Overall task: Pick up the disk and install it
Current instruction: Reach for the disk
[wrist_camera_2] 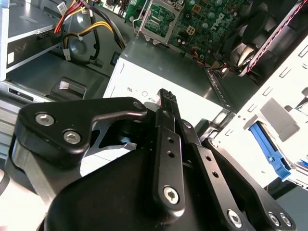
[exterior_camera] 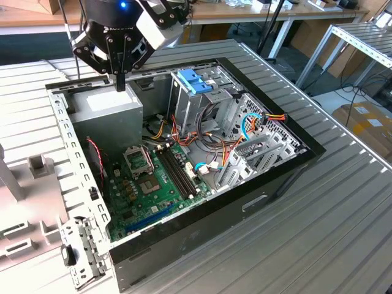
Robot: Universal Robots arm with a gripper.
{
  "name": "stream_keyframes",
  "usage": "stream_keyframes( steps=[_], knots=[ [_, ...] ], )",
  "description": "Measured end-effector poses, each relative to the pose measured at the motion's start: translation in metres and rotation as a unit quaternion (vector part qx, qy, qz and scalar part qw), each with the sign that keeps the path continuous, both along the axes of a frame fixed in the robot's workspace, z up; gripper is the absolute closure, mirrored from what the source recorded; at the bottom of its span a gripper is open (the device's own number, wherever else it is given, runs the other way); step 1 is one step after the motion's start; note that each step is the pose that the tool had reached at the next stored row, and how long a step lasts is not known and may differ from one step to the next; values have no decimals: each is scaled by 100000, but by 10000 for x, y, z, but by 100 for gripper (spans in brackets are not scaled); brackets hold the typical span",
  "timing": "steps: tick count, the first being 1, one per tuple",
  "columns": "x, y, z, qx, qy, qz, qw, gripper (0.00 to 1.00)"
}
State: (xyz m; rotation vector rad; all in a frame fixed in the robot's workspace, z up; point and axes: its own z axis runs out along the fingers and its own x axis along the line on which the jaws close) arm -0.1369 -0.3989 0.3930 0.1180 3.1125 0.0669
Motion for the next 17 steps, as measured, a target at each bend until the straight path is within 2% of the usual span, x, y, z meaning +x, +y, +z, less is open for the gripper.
stream_keyframes(
  steps=[17],
  knots=[
    [-75,0,-1,-4,3,3,100000,89]
  ],
)
